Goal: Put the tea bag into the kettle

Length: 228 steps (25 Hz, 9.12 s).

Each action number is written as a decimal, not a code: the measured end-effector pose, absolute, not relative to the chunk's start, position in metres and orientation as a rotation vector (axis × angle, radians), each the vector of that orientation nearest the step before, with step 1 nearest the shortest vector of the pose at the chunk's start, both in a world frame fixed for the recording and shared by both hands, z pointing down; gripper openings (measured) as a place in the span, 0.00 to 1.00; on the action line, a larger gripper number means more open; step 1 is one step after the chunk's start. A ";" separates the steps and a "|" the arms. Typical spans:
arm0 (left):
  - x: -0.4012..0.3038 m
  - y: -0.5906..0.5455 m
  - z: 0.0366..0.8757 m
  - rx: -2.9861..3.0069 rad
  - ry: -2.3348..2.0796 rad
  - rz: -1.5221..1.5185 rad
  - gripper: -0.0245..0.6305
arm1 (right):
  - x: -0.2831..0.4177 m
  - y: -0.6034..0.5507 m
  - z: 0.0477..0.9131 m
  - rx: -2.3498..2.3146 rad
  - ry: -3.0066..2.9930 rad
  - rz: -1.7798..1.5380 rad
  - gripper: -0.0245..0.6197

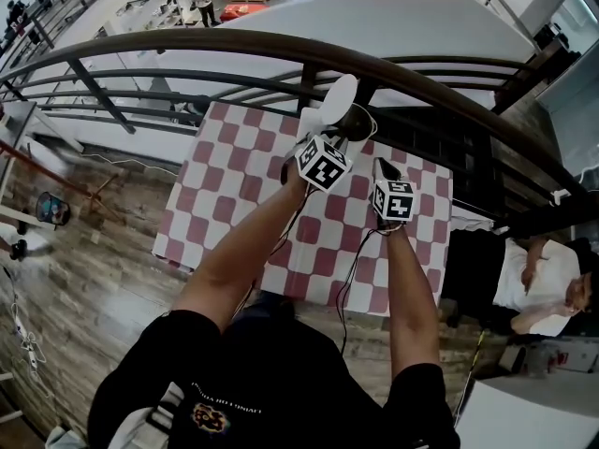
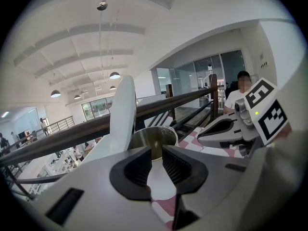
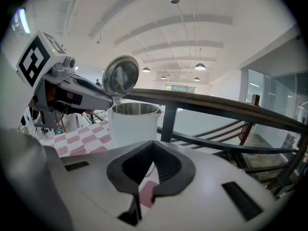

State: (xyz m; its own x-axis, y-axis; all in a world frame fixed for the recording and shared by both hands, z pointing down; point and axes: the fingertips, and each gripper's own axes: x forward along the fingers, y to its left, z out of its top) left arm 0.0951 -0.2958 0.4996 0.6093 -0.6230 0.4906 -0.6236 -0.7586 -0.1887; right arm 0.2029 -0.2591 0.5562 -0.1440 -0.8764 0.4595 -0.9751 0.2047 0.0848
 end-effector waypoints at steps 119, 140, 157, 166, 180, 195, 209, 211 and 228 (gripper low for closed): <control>-0.025 -0.325 0.490 2.610 -1.411 0.817 0.04 | 0.167 -0.312 0.460 1.794 -2.228 0.128 0.06; -0.022 -0.324 0.502 2.605 -1.379 0.824 0.04 | 0.175 -0.311 0.497 1.791 -2.173 0.273 0.06; -0.019 -0.320 0.499 2.631 -1.371 0.815 0.04 | 0.171 -0.298 0.504 1.762 -2.209 0.249 0.06; -0.027 -0.290 0.475 2.693 -1.409 0.756 0.04 | 0.167 -0.253 0.482 1.780 -2.278 0.167 0.06; -0.044 -0.167 0.404 2.827 -1.449 0.511 0.04 | 0.123 -0.114 0.395 1.774 -2.489 -0.008 0.06; -0.079 -0.024 0.355 2.892 -1.431 0.397 0.04 | 0.073 0.042 0.324 1.715 -2.639 -0.103 0.06; -0.060 0.055 0.367 2.963 -1.264 0.397 0.04 | 0.052 0.110 0.329 1.783 -2.709 0.044 0.06; -0.061 0.058 0.369 2.944 -1.260 0.379 0.04 | 0.050 0.114 0.331 1.779 -2.707 0.084 0.06; -0.068 0.064 0.362 2.924 -1.277 0.366 0.04 | 0.045 0.122 0.323 1.771 -2.730 -0.001 0.06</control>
